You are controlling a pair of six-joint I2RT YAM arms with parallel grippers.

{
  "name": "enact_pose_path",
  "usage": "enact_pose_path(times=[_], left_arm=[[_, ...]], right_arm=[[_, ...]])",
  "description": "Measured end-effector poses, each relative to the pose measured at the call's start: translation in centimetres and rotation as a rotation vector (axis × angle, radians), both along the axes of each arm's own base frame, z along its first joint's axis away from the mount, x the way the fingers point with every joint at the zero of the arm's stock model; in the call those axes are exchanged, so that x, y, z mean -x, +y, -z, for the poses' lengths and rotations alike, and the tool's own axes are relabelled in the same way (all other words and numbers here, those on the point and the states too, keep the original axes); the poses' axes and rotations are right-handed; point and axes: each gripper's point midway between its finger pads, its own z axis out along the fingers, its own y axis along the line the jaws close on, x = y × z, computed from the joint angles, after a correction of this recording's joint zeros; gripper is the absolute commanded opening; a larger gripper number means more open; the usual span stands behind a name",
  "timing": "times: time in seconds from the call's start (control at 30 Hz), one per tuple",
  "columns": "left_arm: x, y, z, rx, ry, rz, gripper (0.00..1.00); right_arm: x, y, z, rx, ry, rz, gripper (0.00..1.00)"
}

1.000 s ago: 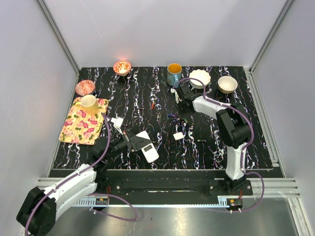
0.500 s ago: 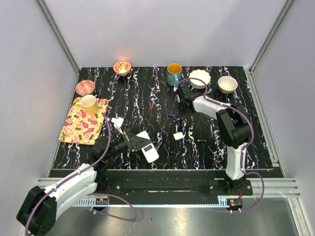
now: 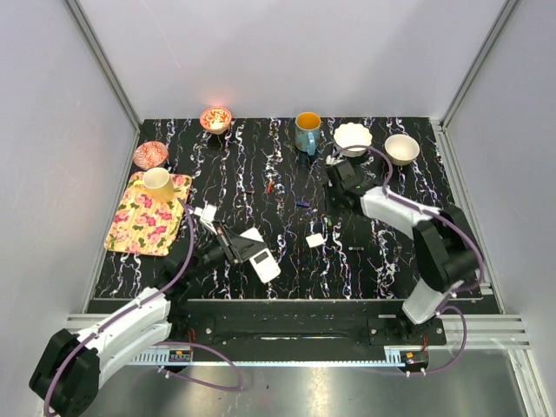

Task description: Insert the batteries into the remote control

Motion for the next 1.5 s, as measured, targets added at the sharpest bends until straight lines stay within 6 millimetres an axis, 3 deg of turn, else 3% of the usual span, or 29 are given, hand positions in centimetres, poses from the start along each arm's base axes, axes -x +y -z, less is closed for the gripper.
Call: enact_pose_path(times=[0.17, 0.37, 0.57, 0.7, 0.77, 0.93, 1.07, 1.27, 1.5], left_arm=[[-1.7, -0.7, -1.5, -0.049, 0.014, -0.017, 0.0], [-4.0, -2.5, -4.3, -0.074, 0.001, 0.033, 0.0], [-5.6, -2.1, -3.1, -0.089, 0.062, 0.049, 0.0], [-5.5, -2.4, -3.4, -0.086, 0.062, 0.079, 0.0], [-5.5, -2.6, -3.9, -0.078, 0.047, 0.092, 0.0], [-5.2, -2.9, -5.0, -0.06, 0.013, 0.122, 0.0], [-4.8, -3.3, -5.5, -0.033, 0.0, 0.163, 0.0], [-4.0, -4.6, -4.3, -0.034, 0.07, 0.307, 0.0], [-3.0, -5.4, -3.2, -0.05, 0.169, 0.458, 0.0]], right_arm=[[0.5, 1.7, -6.7, -0.023, -0.212, -0.032, 0.0], [5.0, 6.4, -14.3, -0.066, -0.426, -0.209, 0.0], [7.9, 3.7, -22.8, -0.271, -0.629, -0.162, 0.0], [9.8, 4.6, -26.9, -0.396, -0.679, -0.256, 0.0], [10.6, 5.6, -27.4, -0.431, -0.67, -0.321, 0.0], [12.2, 7.9, -25.6, -0.469, -0.575, -0.465, 0.0], [13.4, 8.8, -25.5, -0.496, -0.552, -0.547, 0.0], [15.4, 9.8, -25.3, -0.455, -0.572, -0.678, 0.0], [20.1, 13.4, -23.0, -0.336, -0.613, -0.911, 0.0]])
